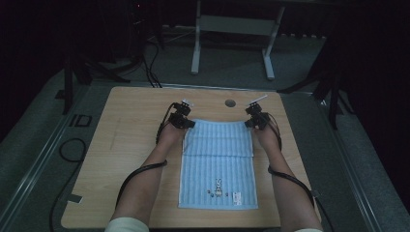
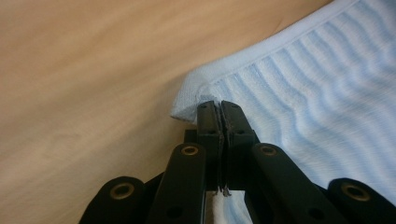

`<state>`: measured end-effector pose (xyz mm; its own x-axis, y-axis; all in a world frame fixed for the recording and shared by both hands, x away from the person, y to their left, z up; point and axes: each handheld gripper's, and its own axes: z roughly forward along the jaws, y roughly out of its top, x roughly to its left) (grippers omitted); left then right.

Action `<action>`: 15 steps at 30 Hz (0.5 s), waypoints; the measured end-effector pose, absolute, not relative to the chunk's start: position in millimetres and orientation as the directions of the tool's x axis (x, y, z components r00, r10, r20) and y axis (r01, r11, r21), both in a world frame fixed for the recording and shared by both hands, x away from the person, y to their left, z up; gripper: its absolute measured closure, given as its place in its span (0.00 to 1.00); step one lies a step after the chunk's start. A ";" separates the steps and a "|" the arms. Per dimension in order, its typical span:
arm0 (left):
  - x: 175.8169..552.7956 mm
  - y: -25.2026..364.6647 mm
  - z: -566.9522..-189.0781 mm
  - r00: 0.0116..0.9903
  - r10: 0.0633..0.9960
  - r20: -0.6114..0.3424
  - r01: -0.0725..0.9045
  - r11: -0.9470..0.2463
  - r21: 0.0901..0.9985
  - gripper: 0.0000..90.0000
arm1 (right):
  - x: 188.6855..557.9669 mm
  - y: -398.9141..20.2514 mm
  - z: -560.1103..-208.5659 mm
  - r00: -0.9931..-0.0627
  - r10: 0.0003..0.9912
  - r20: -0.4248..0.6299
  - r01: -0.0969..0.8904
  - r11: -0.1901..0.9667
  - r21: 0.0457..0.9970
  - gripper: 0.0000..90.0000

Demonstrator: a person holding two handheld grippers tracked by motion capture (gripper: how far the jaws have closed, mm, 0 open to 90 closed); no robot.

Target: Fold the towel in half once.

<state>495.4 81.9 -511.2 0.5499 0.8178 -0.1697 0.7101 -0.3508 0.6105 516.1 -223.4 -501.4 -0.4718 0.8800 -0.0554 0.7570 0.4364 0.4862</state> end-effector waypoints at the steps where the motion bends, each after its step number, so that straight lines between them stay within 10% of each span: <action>1: 493.9 83.5 -503.8 0.558 0.811 -0.177 0.703 -0.348 0.620 0.97 | 514.2 -226.8 -489.4 -0.470 0.882 -0.041 0.751 0.424 0.507 0.99; 15: 451.2 114.2 -410.2 0.638 0.742 -0.204 0.585 -0.296 0.755 0.97 | 473.8 -235.3 -397.2 -0.538 0.839 -0.079 0.596 0.445 0.668 0.99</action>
<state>451.2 114.2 -410.2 0.6385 0.7421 -0.2042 0.5851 -0.2956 0.7552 473.8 -235.3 -397.2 -0.5378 0.8394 -0.0788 0.5965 0.4448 0.6681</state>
